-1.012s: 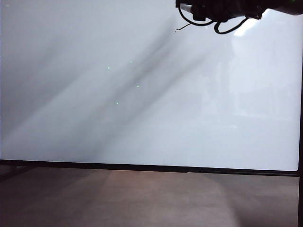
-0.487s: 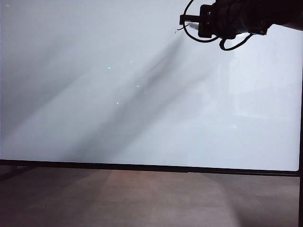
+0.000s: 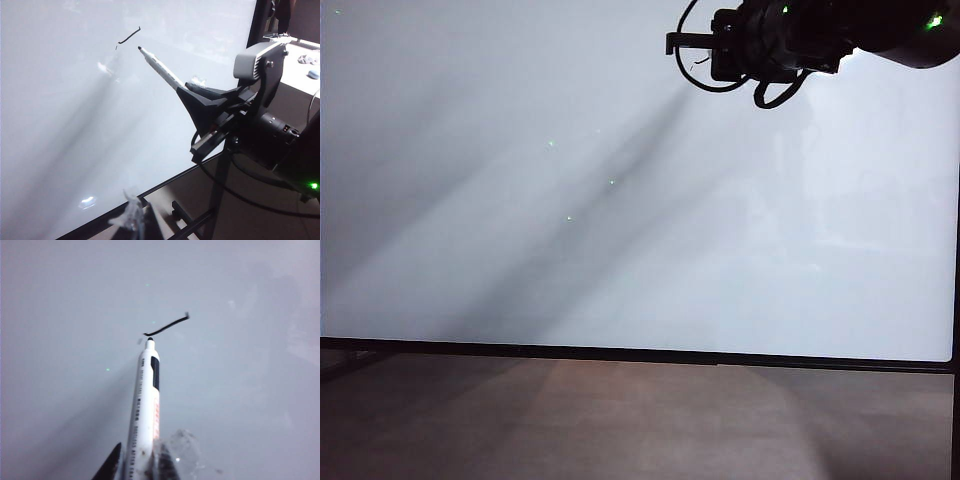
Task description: Reach to the right to find the marker pen, pick it up, and write the number 6 on the whiteboard.
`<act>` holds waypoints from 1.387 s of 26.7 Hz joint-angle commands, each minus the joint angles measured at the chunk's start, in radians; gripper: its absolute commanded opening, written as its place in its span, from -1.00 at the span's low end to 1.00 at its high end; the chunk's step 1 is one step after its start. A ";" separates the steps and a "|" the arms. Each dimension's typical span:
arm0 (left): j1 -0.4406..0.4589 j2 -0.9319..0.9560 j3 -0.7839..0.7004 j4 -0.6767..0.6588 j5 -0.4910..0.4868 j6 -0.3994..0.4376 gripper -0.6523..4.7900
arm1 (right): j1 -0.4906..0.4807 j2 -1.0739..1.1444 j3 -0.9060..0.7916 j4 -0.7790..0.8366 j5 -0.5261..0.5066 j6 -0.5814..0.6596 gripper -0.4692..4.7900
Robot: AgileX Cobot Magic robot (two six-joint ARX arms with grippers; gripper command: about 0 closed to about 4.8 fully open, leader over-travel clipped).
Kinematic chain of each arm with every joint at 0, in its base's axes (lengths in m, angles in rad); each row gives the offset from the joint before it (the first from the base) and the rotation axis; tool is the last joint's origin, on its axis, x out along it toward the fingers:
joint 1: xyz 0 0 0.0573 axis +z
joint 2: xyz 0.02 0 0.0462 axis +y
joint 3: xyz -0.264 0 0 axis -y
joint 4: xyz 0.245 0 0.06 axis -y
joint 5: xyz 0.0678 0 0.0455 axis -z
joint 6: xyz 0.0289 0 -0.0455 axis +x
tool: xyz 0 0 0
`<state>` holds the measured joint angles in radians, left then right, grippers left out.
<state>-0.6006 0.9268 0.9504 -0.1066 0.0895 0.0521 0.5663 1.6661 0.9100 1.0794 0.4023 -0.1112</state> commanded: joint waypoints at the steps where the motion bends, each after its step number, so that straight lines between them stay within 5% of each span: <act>1: -0.002 -0.003 0.005 0.017 0.002 0.000 -0.78 | 0.005 -0.006 0.005 0.019 0.050 0.033 -0.83; 5: -0.002 -0.002 0.005 0.018 0.002 0.000 -0.78 | 0.005 -0.006 0.029 -0.023 0.055 0.108 -0.83; 12: -0.002 -0.003 0.005 0.018 0.002 0.000 -0.78 | 0.002 -0.006 0.137 -0.196 -0.040 0.028 -0.83; 37: -0.002 -0.003 0.005 0.019 0.003 0.000 -0.78 | -0.078 0.043 0.156 -0.176 -0.155 -0.003 -0.83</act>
<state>-0.6006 0.9268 0.9504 -0.1013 0.0898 0.0521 0.4957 1.7126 1.0618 0.8806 0.2607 -0.1143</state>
